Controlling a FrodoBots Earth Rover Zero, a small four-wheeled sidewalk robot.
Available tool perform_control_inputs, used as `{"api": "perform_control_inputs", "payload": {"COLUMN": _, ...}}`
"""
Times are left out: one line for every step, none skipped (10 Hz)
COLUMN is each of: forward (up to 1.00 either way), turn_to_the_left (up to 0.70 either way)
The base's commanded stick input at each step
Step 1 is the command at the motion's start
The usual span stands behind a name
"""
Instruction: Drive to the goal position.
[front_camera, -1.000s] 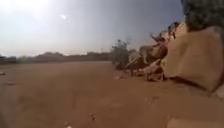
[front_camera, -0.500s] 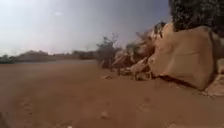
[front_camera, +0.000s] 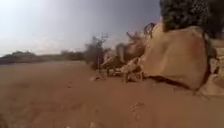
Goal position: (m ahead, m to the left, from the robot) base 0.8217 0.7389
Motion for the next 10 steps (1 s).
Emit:
{"api": "perform_control_inputs", "payload": {"forward": 0.45, "turn_to_the_left": -0.26}}
{"api": "perform_control_inputs", "payload": {"forward": 0.45, "turn_to_the_left": -0.23}}
{"api": "perform_control_inputs", "payload": {"forward": 0.45, "turn_to_the_left": -0.19}}
{"api": "perform_control_inputs", "payload": {"forward": 0.45, "turn_to_the_left": 0.0}}
{"api": "perform_control_inputs", "payload": {"forward": 0.45, "turn_to_the_left": 0.0}}
{"api": "perform_control_inputs", "payload": {"forward": 0.45, "turn_to_the_left": 0.0}}
{"api": "perform_control_inputs", "payload": {"forward": 0.45, "turn_to_the_left": 0.0}}
{"api": "perform_control_inputs", "payload": {"forward": 0.45, "turn_to_the_left": 0.0}}
{"api": "perform_control_inputs", "payload": {"forward": 0.45, "turn_to_the_left": 0.27}}
{"api": "perform_control_inputs", "payload": {"forward": 0.45, "turn_to_the_left": 0.27}}
